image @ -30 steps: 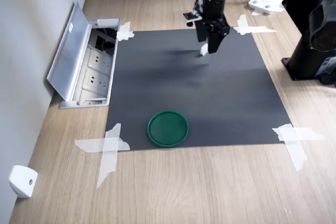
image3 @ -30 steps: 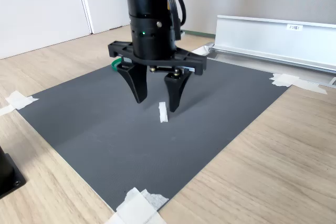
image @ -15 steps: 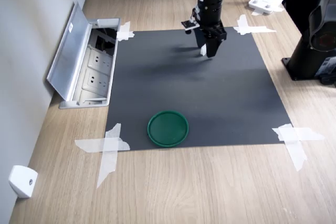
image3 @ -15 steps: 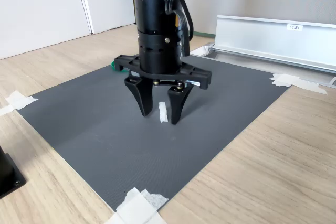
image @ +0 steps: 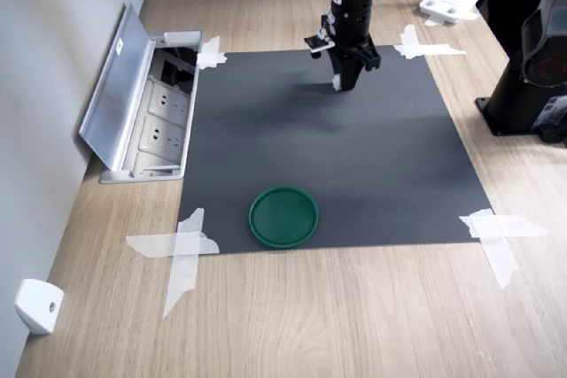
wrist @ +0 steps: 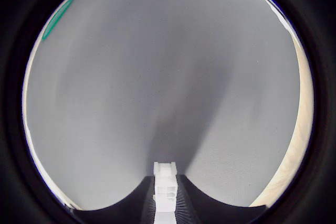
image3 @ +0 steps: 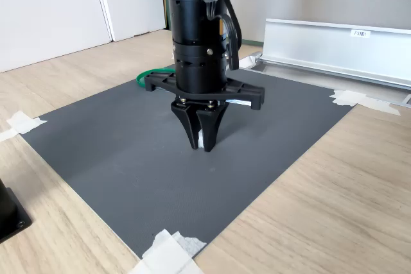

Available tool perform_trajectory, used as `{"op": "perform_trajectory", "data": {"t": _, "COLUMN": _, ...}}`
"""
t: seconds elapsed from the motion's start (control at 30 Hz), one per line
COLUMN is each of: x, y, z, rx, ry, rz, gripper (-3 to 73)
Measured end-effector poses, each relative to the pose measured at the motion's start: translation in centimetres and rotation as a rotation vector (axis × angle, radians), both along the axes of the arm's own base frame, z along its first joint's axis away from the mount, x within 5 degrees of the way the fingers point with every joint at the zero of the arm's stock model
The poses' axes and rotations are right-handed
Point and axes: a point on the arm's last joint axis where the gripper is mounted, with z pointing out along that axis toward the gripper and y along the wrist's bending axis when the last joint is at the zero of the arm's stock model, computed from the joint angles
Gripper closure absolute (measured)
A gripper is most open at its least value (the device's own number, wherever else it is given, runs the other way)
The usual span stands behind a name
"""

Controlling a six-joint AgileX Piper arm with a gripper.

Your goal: Grasp a white terminal and put it on the green lid.

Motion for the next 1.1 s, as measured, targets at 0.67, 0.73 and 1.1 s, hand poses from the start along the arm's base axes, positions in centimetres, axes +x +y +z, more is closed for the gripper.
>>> {"op": "perform_trajectory", "data": {"t": 0.67, "x": 3.8, "y": 17.8, "z": 6.7, "rx": 0.131, "ry": -0.162, "rz": 0.356, "gripper": 60.1}}
{"op": "perform_trajectory", "data": {"t": 0.73, "x": 4.9, "y": 19.2, "z": 6.3, "rx": 0.136, "ry": -0.151, "rz": 0.366, "gripper": 60.1}}
{"op": "perform_trajectory", "data": {"t": 1.1, "x": 9.8, "y": 21.9, "z": 3.3, "rx": 0.141, "ry": -0.111, "rz": 0.344, "gripper": 60.1}}
